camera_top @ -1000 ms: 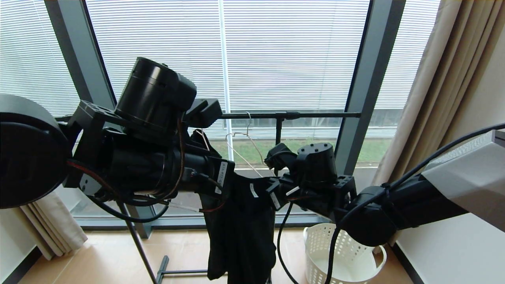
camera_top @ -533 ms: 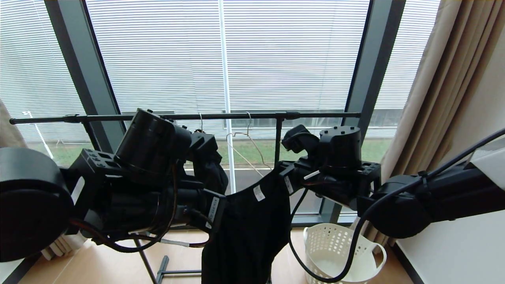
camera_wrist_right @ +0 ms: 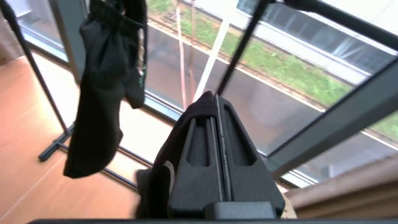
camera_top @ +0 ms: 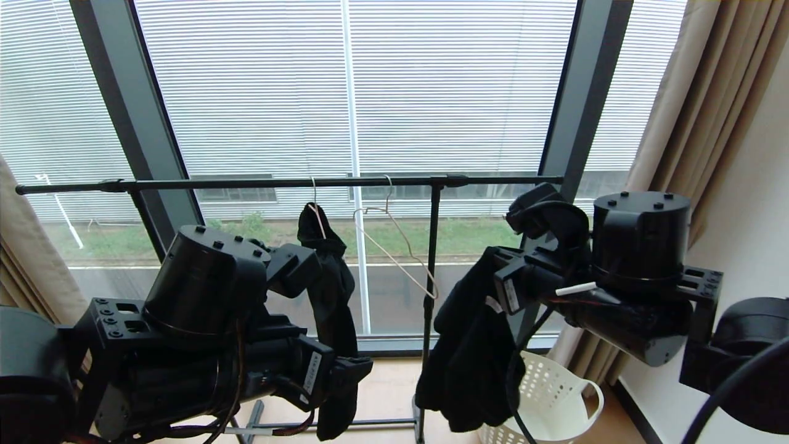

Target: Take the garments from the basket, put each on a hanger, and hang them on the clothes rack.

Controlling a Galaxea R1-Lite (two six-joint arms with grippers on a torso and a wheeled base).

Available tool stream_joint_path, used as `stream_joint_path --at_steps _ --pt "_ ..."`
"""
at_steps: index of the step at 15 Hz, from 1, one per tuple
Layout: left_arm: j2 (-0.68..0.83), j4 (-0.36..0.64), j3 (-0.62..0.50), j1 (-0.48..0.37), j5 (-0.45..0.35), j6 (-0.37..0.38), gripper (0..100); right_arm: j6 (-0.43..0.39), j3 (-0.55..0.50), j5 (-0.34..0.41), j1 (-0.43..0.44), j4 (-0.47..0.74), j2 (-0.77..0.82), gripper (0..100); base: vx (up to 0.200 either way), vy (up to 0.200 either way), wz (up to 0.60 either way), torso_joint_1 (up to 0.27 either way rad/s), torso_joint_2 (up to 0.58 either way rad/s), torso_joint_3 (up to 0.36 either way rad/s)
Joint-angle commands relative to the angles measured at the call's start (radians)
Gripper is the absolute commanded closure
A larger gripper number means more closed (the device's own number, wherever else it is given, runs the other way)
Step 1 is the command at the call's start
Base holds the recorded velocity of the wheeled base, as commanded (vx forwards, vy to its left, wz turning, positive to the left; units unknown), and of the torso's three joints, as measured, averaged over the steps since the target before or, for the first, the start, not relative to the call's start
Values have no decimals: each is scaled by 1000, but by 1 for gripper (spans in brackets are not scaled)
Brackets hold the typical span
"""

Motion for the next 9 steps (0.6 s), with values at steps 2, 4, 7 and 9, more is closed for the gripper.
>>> stream_joint_path --at_steps 2,4,7,9 --pt "12 -16 -12 7 6 -12 0 -1 64 -70 22 -2 -65 100 0 0 0 0 0 0" --pt "30 -37 -13 6 9 -34 0 -7 78 -73 28 -2 -72 100 0 0 0 0 0 0" --pt "87 -59 -59 25 10 -40 0 -53 88 -82 29 -4 -89 100 0 0 0 0 0 0" --pt "156 -66 -131 84 9 -44 0 -53 88 -84 29 -4 -89 100 0 0 0 0 0 0"
